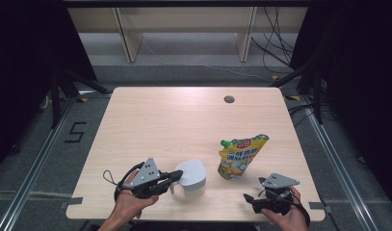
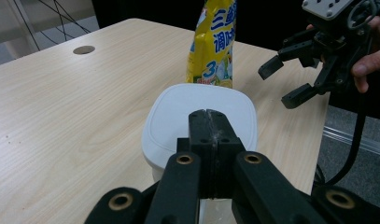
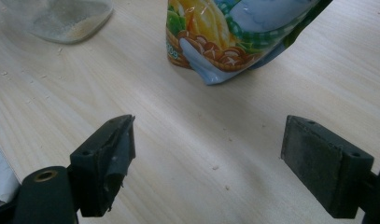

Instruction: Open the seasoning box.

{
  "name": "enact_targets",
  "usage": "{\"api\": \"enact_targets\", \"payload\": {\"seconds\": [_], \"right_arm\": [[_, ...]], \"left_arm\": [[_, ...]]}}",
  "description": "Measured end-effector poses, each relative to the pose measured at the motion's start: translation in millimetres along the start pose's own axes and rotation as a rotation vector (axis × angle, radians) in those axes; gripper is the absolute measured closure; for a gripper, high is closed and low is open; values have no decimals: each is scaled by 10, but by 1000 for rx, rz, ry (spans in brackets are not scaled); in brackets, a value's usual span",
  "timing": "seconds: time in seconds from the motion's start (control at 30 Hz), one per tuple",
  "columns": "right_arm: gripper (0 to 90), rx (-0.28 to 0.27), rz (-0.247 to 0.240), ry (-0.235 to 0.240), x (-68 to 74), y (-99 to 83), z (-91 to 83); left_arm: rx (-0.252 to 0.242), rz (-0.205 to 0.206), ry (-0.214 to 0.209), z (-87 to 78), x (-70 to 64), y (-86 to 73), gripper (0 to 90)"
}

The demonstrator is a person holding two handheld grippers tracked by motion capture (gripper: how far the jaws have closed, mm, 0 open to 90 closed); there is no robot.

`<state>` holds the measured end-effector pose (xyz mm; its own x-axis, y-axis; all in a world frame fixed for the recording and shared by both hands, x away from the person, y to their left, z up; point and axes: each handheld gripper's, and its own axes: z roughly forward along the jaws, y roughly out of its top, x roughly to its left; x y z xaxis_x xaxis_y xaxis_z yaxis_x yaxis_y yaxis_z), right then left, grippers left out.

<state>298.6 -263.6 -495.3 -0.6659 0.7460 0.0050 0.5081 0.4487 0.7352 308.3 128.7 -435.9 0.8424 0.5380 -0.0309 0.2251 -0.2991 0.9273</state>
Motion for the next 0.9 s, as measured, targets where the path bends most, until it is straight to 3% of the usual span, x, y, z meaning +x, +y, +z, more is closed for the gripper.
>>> {"api": "enact_targets", "payload": {"seconds": [0.1,0.13,0.2,0.27,0.3,0.37,0.5,0.53,0.63,0.67,0.83,0.87,0.9], "right_arm": [[186,4,3,6,3,-1,5],[187,4,2,6,2,-1,8],[187,3,1,7,2,0,8],[187,4,-1,6,2,0,10],[187,5,-3,6,2,1,10],[192,6,-2,6,7,3,9],[193,4,-2,8,8,3,5],[194,3,-4,10,7,3,6],[199,3,-5,12,9,4,6],[200,3,-7,12,10,4,7],[202,1,-9,14,10,5,8],[202,1,-11,14,11,5,8],[203,-1,-10,15,14,6,7]], "left_arm": [[3,5,-3,9,27,-5,890],[9,-11,10,8,17,-12,890],[17,3,6,11,28,-20,890],[6,-30,4,25,14,-38,891],[7,-17,6,20,20,-35,890],[5,-35,6,19,8,-41,890],[13,-1,12,-9,21,-49,890],[7,-17,15,-10,13,-56,890],[-1,-4,4,-15,34,-64,890],[-4,-33,9,-15,21,-71,890],[-7,-33,0,-20,35,-75,891],[-11,-52,2,-19,25,-83,891],[-7,-37,7,-31,31,-82,891]]}}
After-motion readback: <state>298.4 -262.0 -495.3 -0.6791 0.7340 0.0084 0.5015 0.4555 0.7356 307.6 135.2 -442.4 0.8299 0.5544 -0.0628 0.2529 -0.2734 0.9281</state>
